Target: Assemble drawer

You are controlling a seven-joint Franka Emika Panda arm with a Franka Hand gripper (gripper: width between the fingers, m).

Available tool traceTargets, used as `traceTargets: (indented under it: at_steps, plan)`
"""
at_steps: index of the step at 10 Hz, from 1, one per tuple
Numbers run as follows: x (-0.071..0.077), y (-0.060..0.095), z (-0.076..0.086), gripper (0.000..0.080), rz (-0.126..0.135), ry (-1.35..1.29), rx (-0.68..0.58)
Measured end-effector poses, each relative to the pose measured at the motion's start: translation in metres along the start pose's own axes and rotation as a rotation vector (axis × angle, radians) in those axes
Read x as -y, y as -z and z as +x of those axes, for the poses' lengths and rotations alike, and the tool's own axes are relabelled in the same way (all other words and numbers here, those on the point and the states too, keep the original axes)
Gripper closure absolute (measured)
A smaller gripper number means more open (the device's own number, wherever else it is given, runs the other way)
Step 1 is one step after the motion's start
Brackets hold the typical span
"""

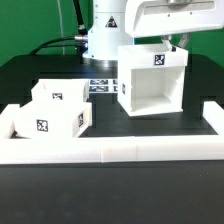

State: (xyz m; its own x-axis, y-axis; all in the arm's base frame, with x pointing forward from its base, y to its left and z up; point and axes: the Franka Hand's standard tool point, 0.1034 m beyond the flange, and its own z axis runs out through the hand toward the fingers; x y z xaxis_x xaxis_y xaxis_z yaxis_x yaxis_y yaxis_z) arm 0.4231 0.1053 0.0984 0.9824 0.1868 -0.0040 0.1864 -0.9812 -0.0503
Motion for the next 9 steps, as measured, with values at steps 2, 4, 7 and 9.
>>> traceTargets:
  at_steps: [2, 4, 7, 9]
  plan:
    - [0.000, 0.000, 0.000, 0.0763, 0.000, 0.000, 0.000]
    - [0.000, 0.000, 0.000, 0.0762, 0.000, 0.000, 0.000]
    - [-0.018, 0.001, 0.031, 0.0762, 0.005, -0.030, -0.024]
    - [-0.027, 0.002, 0.052, 0.0762, 0.007, -0.052, -0.045]
